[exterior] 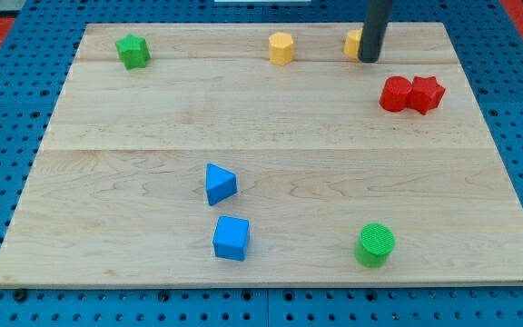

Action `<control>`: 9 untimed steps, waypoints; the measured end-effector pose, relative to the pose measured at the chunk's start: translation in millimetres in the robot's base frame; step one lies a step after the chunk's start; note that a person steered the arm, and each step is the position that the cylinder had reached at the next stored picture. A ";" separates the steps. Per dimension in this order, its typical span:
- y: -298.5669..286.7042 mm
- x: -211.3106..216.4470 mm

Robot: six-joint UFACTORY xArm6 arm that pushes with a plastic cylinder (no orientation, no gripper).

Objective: Move the blue cube slightly left

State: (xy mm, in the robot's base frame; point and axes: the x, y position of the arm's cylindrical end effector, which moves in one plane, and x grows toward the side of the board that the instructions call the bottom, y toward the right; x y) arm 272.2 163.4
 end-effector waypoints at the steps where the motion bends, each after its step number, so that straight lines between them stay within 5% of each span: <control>1: -4.3 23.0; 5: 6.6 -3.6; 6: 69.8 -16.2; 8: 162.6 117.0; 9: 133.2 206.5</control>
State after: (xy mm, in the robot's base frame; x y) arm 478.7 296.5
